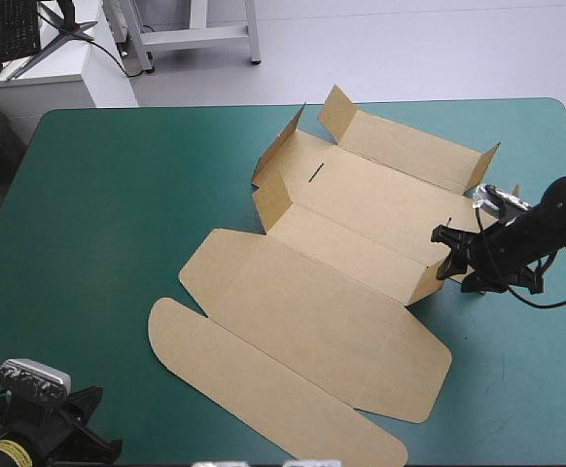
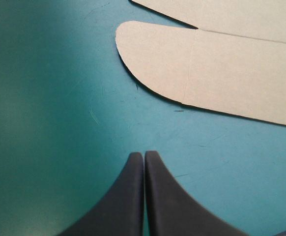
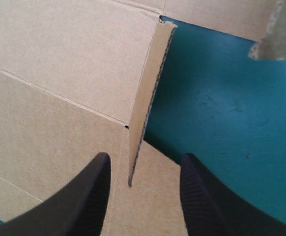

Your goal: Fold the box

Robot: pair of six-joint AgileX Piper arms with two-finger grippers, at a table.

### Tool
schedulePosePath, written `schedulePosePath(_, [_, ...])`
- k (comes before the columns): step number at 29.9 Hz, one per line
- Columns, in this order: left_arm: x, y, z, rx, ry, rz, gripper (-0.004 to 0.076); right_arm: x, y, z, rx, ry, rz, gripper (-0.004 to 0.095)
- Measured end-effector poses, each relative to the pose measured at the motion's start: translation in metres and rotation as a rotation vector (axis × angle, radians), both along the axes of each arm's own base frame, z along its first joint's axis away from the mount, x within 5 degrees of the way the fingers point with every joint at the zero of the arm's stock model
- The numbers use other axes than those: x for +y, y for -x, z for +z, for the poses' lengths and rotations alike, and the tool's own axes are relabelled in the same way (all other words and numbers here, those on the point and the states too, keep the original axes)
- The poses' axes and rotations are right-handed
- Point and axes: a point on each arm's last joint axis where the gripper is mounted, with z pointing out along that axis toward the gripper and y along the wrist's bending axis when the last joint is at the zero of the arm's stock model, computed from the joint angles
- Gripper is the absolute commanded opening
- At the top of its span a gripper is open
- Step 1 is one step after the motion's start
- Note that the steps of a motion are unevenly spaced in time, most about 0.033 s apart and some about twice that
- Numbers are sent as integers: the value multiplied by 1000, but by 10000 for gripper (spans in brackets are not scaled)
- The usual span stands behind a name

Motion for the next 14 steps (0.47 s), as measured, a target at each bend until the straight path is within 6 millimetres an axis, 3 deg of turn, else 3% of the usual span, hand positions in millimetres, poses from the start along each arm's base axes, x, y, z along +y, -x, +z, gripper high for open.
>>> schedulePosePath(7, [0, 0, 0, 0, 0, 0, -10, 3, -22, -34, 116, -63, -29, 431])
schedulePosePath(14, [0, 0, 0, 0, 0, 0, -10, 2, -30, -44, 131, -67, -48, 426])
